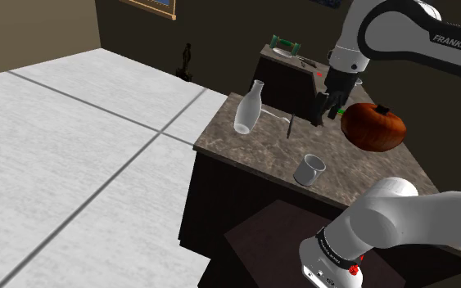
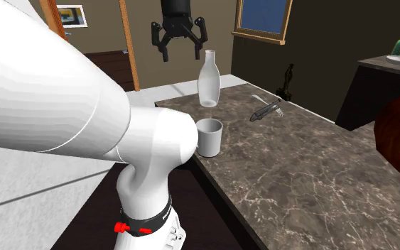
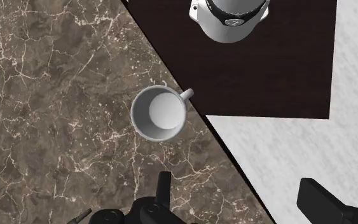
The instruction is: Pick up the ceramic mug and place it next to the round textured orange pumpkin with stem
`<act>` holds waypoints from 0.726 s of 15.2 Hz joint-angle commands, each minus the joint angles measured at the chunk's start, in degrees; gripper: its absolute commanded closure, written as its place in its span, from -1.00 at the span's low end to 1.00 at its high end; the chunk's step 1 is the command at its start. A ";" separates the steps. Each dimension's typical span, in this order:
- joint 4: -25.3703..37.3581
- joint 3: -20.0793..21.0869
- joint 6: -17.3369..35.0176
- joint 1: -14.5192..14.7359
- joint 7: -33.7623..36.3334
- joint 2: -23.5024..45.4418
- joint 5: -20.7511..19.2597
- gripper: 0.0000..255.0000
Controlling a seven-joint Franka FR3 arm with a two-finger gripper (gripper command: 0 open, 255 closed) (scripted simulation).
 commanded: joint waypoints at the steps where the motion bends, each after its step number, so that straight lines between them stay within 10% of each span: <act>1: 0.00 0.00 0.00 0.00 0.00 0.00 0.00 -1.00; 11: -18.73 -14.66 16.09 -4.10 -12.90 -8.56 -7.19 -1.00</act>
